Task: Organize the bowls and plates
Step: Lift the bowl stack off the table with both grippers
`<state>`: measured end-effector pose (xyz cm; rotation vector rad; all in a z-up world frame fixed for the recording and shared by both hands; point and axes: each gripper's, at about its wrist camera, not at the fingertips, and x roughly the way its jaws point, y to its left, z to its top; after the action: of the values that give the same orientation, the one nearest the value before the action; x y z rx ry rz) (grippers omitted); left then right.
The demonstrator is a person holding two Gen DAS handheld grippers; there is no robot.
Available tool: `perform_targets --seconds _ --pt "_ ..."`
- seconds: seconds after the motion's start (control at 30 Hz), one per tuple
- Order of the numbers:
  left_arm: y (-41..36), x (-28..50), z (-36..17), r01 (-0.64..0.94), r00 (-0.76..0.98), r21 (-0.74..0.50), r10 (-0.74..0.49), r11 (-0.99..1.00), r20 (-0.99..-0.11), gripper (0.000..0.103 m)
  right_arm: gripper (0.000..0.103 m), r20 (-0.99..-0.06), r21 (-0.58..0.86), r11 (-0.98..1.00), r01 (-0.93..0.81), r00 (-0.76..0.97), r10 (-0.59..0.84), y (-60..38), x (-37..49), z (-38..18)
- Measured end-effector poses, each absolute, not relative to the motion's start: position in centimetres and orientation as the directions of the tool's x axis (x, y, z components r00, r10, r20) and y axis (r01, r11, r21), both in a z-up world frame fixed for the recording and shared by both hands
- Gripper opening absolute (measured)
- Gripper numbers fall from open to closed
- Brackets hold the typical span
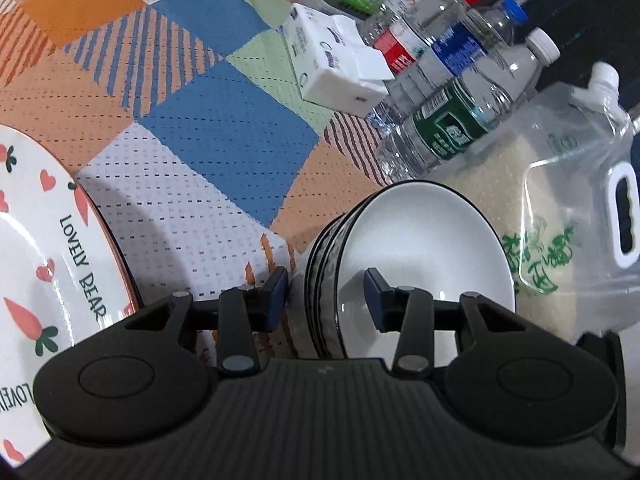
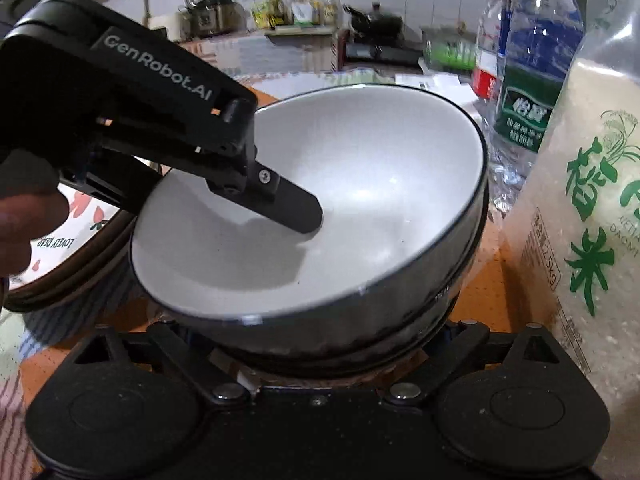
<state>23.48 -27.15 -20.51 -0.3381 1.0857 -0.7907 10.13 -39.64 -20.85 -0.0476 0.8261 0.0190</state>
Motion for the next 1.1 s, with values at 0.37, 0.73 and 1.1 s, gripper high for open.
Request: perform_targets --seconds 0.37,0.73,1.1 --pt "-26.7 22.4 -19.1 0.444 0.257 -0.577 -0.714 0.686 -0.651 0.040 0.097 -0.681 0.054 0.996 -0.072 0.726 0.089 -40.5 9.2 -19.7" --pt "-24.2 19.9 -14.5 0.502 0.325 -0.527 -0.714 0.686 -0.620 0.040 0.096 -0.609 0.033 0.991 -0.128 0.784 0.122 -38.9 7.8 -16.7" --pt "-18.9 17.1 -8.9 0.531 0.385 -0.469 -0.694 0.706 -0.608 0.040 0.096 -0.536 0.017 0.974 -0.227 0.820 0.200 -35.2 6.3 -12.4"
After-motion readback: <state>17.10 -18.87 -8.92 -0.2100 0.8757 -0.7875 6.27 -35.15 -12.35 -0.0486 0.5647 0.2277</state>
